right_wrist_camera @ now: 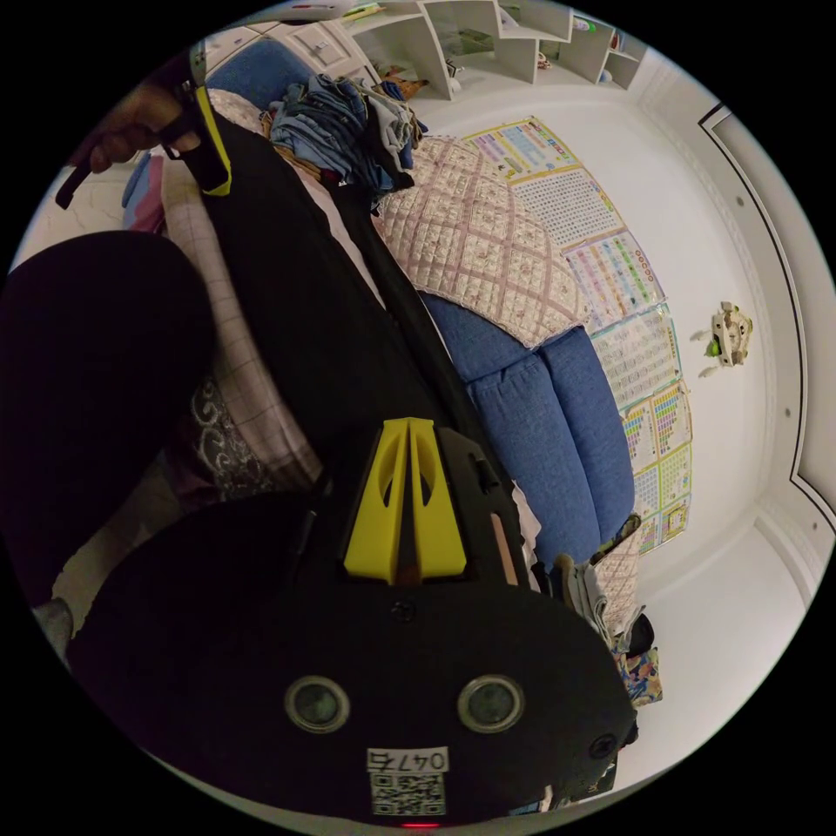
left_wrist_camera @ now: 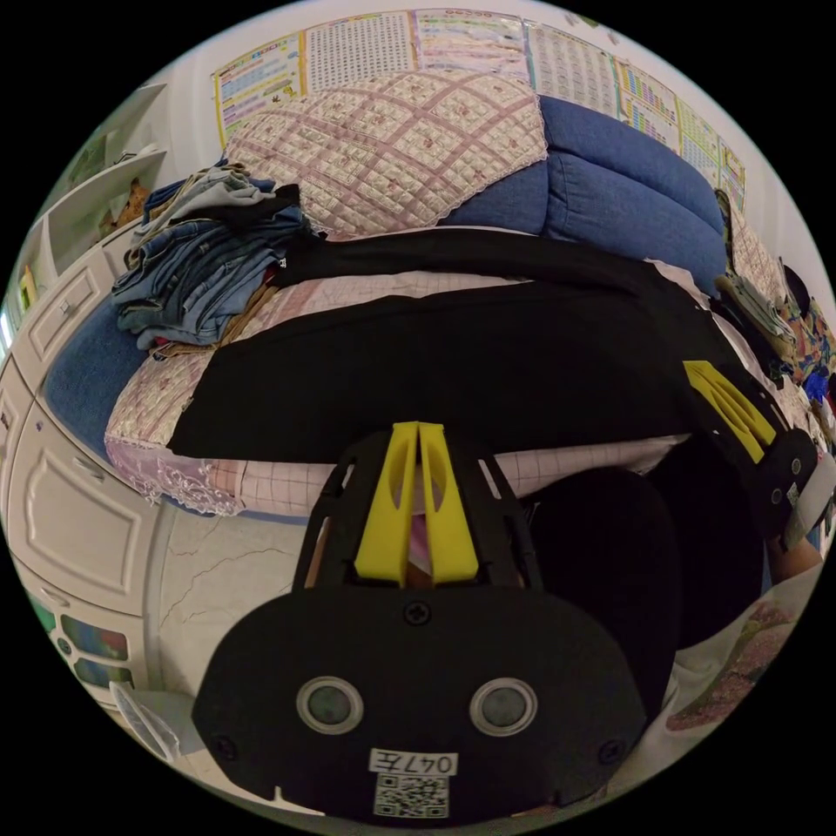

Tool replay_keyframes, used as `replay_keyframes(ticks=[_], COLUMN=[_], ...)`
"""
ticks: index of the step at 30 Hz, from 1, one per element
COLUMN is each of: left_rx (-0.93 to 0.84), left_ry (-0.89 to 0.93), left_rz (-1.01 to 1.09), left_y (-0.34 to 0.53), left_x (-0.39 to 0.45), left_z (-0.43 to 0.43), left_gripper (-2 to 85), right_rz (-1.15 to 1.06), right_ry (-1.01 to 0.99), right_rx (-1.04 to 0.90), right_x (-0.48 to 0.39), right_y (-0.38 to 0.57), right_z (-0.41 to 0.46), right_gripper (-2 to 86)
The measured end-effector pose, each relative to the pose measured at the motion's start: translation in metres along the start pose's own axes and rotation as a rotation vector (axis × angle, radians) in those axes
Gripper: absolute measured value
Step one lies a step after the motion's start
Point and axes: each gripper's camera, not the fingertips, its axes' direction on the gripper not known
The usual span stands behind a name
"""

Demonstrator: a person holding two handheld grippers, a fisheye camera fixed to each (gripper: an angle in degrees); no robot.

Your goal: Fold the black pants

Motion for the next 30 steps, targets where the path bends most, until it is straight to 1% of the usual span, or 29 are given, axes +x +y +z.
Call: replay_keyframes(ticks=[30], left_rx=[-0.004], left_ry=[0.009], left_rz=[-0.002], left_y=[-0.0037], left_x=[-0.0005], left_z=[-0.0020], left_gripper=[-1.0], right_rz=[0.001], right_ry=[0.001], right_rx=[-0.002], right_x=[0.0050], right_y=[0.0000], right_z=[0.0015], right_gripper=[-0.6])
